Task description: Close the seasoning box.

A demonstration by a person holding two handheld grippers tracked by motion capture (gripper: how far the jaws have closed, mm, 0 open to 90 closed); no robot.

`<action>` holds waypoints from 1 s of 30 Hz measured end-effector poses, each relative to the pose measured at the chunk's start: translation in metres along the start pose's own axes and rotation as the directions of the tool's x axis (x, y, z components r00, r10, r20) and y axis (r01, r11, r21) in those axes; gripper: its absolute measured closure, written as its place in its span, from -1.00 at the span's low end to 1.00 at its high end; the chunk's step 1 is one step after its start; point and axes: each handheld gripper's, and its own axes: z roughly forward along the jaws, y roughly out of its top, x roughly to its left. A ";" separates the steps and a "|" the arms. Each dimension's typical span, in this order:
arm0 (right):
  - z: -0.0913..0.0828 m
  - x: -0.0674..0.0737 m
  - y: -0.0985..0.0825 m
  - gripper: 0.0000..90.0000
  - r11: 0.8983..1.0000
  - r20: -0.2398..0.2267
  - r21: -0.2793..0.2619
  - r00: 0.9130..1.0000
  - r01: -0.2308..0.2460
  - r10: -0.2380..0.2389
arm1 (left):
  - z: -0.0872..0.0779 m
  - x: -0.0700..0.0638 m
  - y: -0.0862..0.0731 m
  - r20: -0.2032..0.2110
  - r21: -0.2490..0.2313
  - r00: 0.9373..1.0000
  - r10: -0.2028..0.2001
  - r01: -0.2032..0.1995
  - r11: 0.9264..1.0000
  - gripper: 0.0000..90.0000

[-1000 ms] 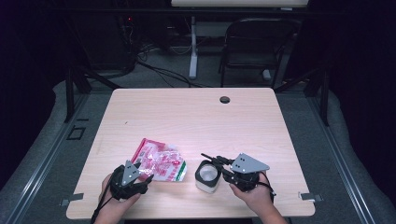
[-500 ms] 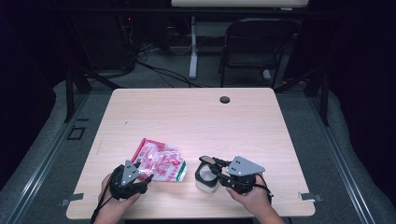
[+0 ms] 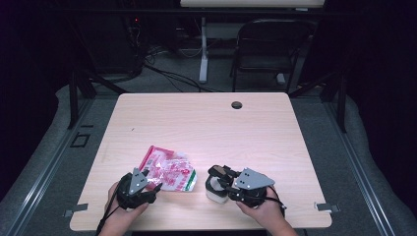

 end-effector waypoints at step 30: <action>0.004 0.013 0.002 0.18 0.996 -0.012 0.037 0.996 0.086 -0.086 | 0.000 0.001 0.000 -0.003 0.004 1.000 0.005 -0.005 1.000 -0.21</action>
